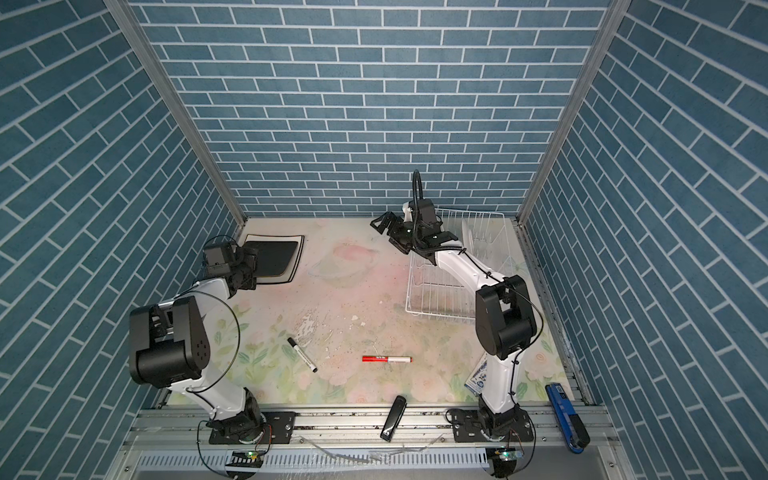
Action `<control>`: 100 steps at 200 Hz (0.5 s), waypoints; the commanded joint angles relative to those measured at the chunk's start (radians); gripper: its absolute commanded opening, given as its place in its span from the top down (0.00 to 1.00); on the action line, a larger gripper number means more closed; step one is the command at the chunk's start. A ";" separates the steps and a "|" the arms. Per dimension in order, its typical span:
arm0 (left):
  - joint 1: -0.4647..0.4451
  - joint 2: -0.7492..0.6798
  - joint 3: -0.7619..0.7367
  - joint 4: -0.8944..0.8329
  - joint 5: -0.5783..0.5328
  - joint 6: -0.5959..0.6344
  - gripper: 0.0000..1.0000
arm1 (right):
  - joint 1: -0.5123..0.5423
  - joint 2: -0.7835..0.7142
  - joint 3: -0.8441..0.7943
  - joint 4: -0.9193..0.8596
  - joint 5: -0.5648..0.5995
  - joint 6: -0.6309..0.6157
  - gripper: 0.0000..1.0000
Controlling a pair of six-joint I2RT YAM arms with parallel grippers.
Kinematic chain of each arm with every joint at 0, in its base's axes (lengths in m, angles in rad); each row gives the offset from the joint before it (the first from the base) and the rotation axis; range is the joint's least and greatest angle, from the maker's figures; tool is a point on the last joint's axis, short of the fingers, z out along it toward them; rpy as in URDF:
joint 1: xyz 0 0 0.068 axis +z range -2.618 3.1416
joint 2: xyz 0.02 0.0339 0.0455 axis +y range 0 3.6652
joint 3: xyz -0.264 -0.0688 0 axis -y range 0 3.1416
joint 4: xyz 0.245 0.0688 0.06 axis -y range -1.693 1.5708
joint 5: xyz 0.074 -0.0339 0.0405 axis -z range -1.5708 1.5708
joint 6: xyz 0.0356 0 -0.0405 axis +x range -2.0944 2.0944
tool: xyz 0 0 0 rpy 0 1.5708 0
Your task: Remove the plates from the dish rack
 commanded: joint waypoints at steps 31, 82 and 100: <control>-0.014 0.023 0.063 -0.068 -0.006 0.039 0.04 | 0.003 -0.007 0.003 0.025 -0.017 0.012 0.03; -0.021 0.046 0.101 -0.124 -0.011 0.046 0.02 | 0.003 -0.012 -0.013 0.036 -0.017 0.014 0.03; -0.022 0.050 0.123 -0.176 -0.031 0.055 0.00 | 0.002 -0.014 -0.018 0.037 -0.014 0.017 0.03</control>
